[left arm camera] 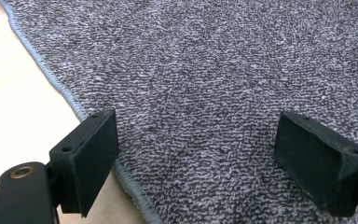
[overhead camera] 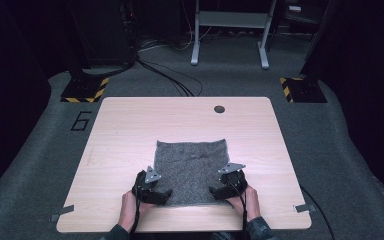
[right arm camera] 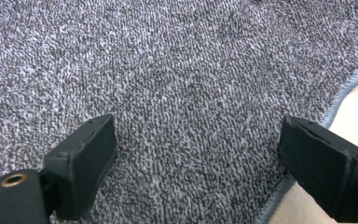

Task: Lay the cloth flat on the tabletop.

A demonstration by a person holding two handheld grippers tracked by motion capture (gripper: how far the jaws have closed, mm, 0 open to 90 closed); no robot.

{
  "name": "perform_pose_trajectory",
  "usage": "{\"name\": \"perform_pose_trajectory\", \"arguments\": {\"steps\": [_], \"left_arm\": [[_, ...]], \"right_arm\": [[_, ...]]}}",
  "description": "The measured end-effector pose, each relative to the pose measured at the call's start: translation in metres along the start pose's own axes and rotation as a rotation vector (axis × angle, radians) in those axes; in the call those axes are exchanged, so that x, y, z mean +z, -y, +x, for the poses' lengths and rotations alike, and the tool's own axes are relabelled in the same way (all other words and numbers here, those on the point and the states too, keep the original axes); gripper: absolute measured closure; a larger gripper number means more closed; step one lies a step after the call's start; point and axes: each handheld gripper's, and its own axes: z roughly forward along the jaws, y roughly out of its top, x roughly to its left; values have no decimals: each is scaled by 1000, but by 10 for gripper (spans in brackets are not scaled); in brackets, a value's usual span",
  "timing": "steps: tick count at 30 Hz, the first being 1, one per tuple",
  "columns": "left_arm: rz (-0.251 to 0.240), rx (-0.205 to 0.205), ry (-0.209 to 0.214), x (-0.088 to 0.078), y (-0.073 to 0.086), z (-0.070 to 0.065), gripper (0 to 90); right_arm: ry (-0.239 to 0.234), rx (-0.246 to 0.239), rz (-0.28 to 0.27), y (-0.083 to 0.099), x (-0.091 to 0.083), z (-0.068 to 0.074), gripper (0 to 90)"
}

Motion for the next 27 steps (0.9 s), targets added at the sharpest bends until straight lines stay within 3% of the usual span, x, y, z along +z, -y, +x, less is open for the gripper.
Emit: {"name": "perform_pose_trajectory", "arguments": {"steps": [4, 10, 13, 15, 18, 23, 27], "left_arm": [[-39, -10, -6, -5, -1, -1, 140], [-90, -71, -32, -19, -15, 23, 129], [-91, -120, -32, -21, -23, 41, 127], [-85, -136, -36, -19, -27, 53, 127], [-89, -159, -37, -14, -31, 65, 131], [-99, -180, -46, -6, -43, 79, 144], [-94, -177, -53, 4, -54, 88, 147]], "right_arm": [[0, -5, -7, 4, -4, -1, 120], [-21, -13, -52, -4, -15, 5, 123], [-38, -20, -75, -11, -19, 16, 123], [-62, -34, -91, -18, -20, 30, 125], [-75, -43, -95, -20, -20, 37, 126], [-125, -90, -108, -33, -12, 65, 130], [-151, -110, -105, -40, -6, 78, 132]]}}
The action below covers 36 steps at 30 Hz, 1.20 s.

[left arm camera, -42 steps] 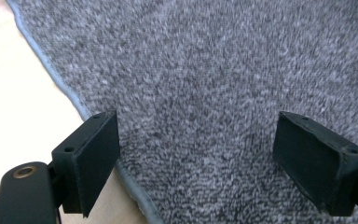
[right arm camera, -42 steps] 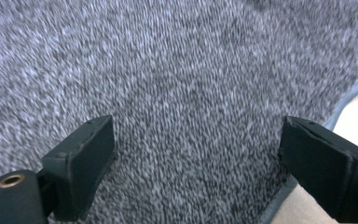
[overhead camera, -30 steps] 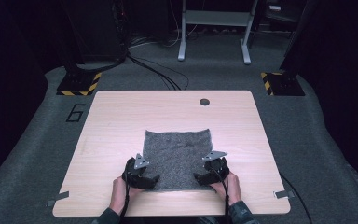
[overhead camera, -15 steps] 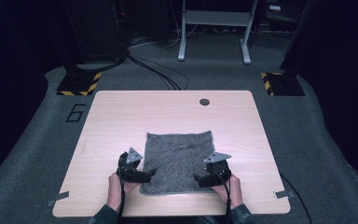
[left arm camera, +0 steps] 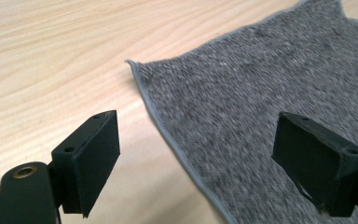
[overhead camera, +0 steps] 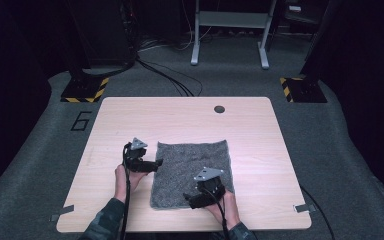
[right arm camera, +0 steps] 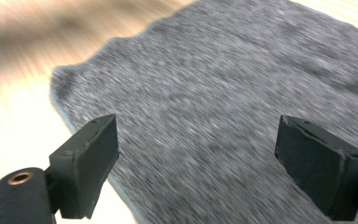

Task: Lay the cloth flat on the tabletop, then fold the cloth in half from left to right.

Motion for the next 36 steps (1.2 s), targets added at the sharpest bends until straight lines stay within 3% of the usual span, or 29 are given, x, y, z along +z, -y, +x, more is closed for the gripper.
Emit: {"name": "perform_pose_trajectory", "arguments": {"steps": [4, 6, 13, 18, 19, 20, 21, 22, 24, 26, 29, 30, 36], "left_arm": [[22, -1, -15, 14, -10, 7, 152], [36, -20, -1, 22, -13, 12, 153], [56, -47, -13, 44, -19, 24, 169], [52, -41, -29, 56, -19, 25, 228], [56, -40, -29, 58, -19, 25, 242], [48, -38, -37, 59, -19, 25, 261], [54, -40, -35, 60, -19, 25, 291], [55, -37, -32, 62, -20, 25, 302], [59, -22, -43, 64, -21, 25, 346], [52, -32, -49, 66, -21, 25, 422], [46, -25, -62, 67, -21, 23, 469], [40, -22, -62, 68, -21, 23, 499], [40, 19, -66, 67, -19, 18, 700]], "right_arm": [[-35, -3, 1, -11, 11, 15, 138], [-57, -13, 6, -17, 17, 24, 140], [-109, -78, 23, -29, 44, 58, 180], [-127, -120, 30, -33, 59, 80, 286], [-125, -132, 52, -33, 62, 85, 315], [-123, -136, 63, -34, 65, 87, 345], [-111, -138, 40, -34, 69, 88, 379], [-124, -133, 61, -34, 70, 89, 405], [-99, -134, 49, -34, 74, 91, 481], [-99, -133, 80, -33, 76, 92, 575], [-82, -113, 65, -31, 79, 94, 632], [-88, -137, 87, -30, 78, 94, 648], [-73, -128, 61, -28, 78, 94, 803]]}}
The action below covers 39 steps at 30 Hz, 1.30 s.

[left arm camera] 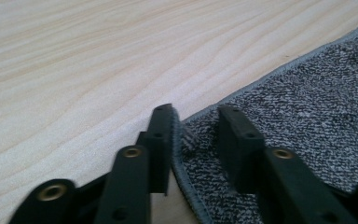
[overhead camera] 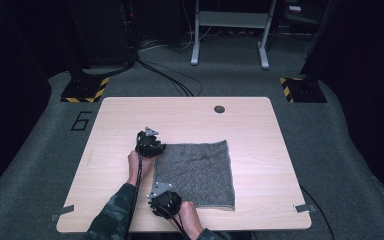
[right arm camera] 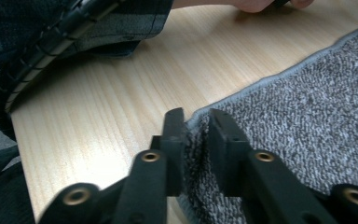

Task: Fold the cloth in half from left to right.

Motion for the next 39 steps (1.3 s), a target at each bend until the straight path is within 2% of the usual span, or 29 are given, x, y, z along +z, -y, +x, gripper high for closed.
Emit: {"name": "perform_pose_trajectory", "arguments": {"steps": [1, 2, 3, 7, 9, 10, 13, 15, 19, 21, 24, 27, 30, 32, 37, 38, 39], "left_arm": [[-4, 3, 5, 0, 0, 0, 728], [-6, 19, 4, 1, 0, 0, 757], [-6, 15, 1, 1, 0, -1, 805], [-15, 15, 2, 2, 0, -2, 846], [-9, 15, 3, 2, -1, -2, 859], [-6, 19, 3, 2, -1, -2, 864], [-15, 12, 1, 1, -2, -2, 866], [-16, 11, 6, -2, -3, -2, 869], [-7, 32, 14, -9, -8, -2, 871], [-26, 18, 13, -11, -10, -3, 871], [-34, 17, 12, -17, -16, -3, 871], [-21, 39, 11, -22, -21, -2, 871], [-34, 20, 11, -27, -25, -1, 871], [-35, 26, 11, -32, -29, 1, 871], [-57, 8, 0, -41, -35, 5, 872], [-55, 15, -3, -44, -36, 6, 872], [-60, 7, -2, -45, -37, 7, 872]], "right_arm": [[9, -1, -21, 1, 1, 0, 823], [8, -1, -20, 1, 1, 0, 836], [9, -3, -21, 1, 1, 0, 857], [-5, 2, -10, 1, 0, -2, 870], [-10, 27, -30, 3, 0, -2, 875], [-22, 31, -20, 4, -1, -3, 876], [-37, 39, -36, 5, -2, -3, 878], [-27, 39, -55, 5, -5, -2, 879], [-31, 44, -83, 3, -15, -1, 879], [-29, 50, -104, 2, -20, 1, 880], [-26, 49, -125, 1, -25, 1, 880], [-21, 51, -154, -1, -31, 2, 880], [-23, 44, -174, -3, -37, 4, 881], [-26, 45, -193, -4, -40, 4, 881], [-23, 33, -228, -9, -45, 7, 881], [-23, 35, -236, -10, -47, 8, 881], [-28, 31, -230, -12, -49, 9, 882]]}}
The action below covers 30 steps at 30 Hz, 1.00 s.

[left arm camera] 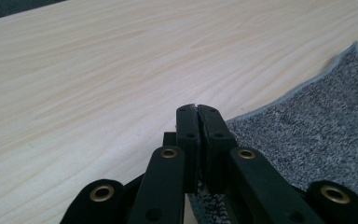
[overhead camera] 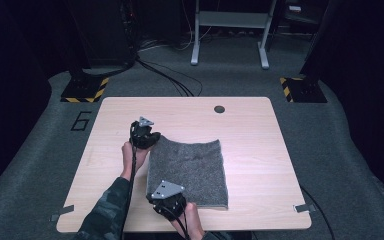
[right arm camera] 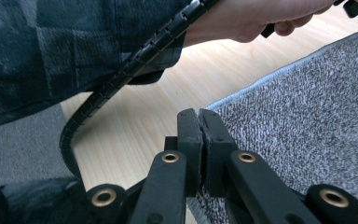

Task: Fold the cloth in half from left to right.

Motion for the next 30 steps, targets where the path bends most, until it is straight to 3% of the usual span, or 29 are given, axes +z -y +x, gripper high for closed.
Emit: {"name": "perform_pose_trajectory", "arguments": {"steps": [5, 9, 13, 19, 30], "left_arm": [[8, 0, -19, -10, -7, 5, 872], [14, 25, -54, -25, -17, 11, 872], [9, 45, -66, -31, -30, 7, 872], [19, 71, -35, -15, -41, -15, 871], [28, 92, 21, 22, -45, -48, 870]], "right_arm": [[2, 2, -56, -12, -4, 4, 881], [-18, -11, -108, -28, -8, 6, 881], [-14, -3, -158, -35, -16, 6, 881], [10, 25, -143, -15, -33, -2, 881], [75, 66, -56, 24, -54, -26, 880]]}}
